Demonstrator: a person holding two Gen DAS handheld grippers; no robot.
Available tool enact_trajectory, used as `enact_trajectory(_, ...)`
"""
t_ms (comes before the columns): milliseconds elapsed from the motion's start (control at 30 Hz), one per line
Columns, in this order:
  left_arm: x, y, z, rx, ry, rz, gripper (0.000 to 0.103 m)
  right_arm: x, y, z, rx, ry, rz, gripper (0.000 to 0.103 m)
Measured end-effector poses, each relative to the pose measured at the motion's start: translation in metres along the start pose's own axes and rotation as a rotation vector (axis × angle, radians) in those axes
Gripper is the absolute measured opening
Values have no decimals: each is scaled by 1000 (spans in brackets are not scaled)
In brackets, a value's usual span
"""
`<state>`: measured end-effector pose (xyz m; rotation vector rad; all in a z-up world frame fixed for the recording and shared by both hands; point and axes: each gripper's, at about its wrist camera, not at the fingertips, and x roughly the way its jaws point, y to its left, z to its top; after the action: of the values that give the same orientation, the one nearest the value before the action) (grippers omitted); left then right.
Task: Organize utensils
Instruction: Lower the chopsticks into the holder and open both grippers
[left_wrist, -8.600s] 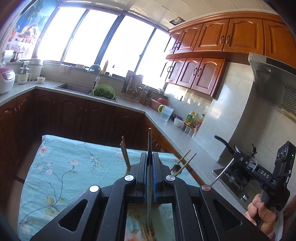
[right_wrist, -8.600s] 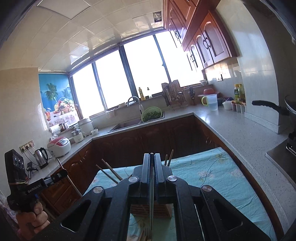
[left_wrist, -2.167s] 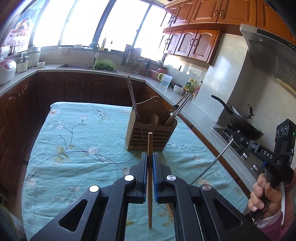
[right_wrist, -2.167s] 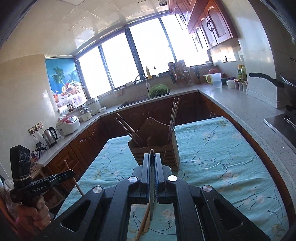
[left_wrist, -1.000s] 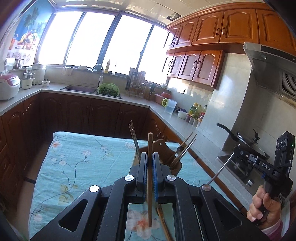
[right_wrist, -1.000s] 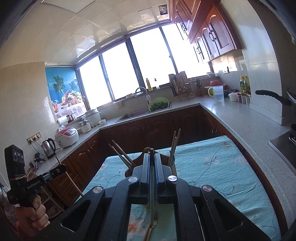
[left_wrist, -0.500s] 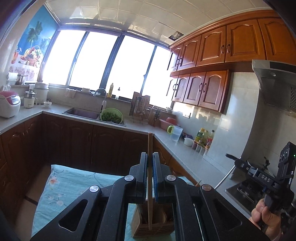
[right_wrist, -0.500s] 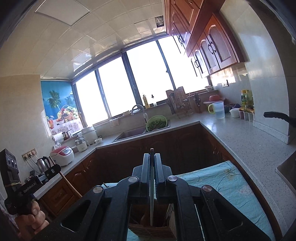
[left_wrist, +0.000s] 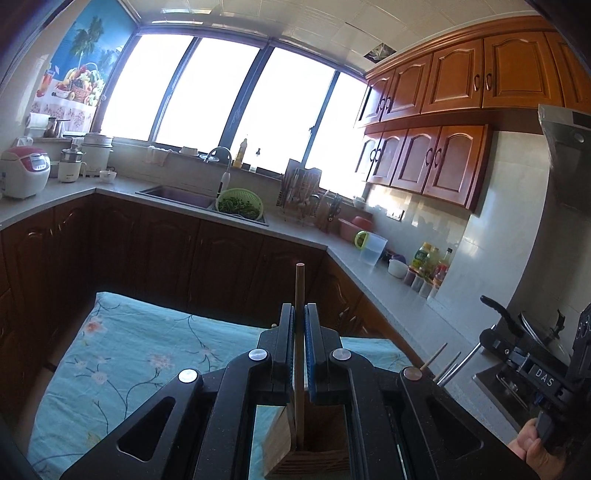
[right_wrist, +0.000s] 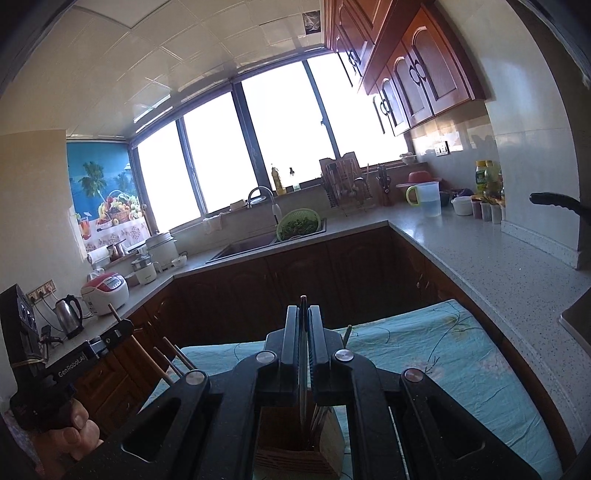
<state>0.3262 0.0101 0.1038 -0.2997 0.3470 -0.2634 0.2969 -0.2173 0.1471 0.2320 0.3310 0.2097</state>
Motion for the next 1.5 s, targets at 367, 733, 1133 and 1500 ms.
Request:
enact_trajectory(367, 9, 7, -8, 6, 98, 11, 5, 23, -9, -30, 36, 108, -11, 4)
enact_trajectory(733, 19, 7, 3, 21, 119, 11, 5, 30, -19, -35, 67, 135, -24, 5)
enact_trajectory(1133, 20, 4, 1, 24, 134, 21, 6, 30, -23, -34, 88, 144, -27, 10)
enact_trajectory(1500, -5, 4, -1, 11, 114, 45, 43, 10, -29, -30, 136, 102, -9, 50)
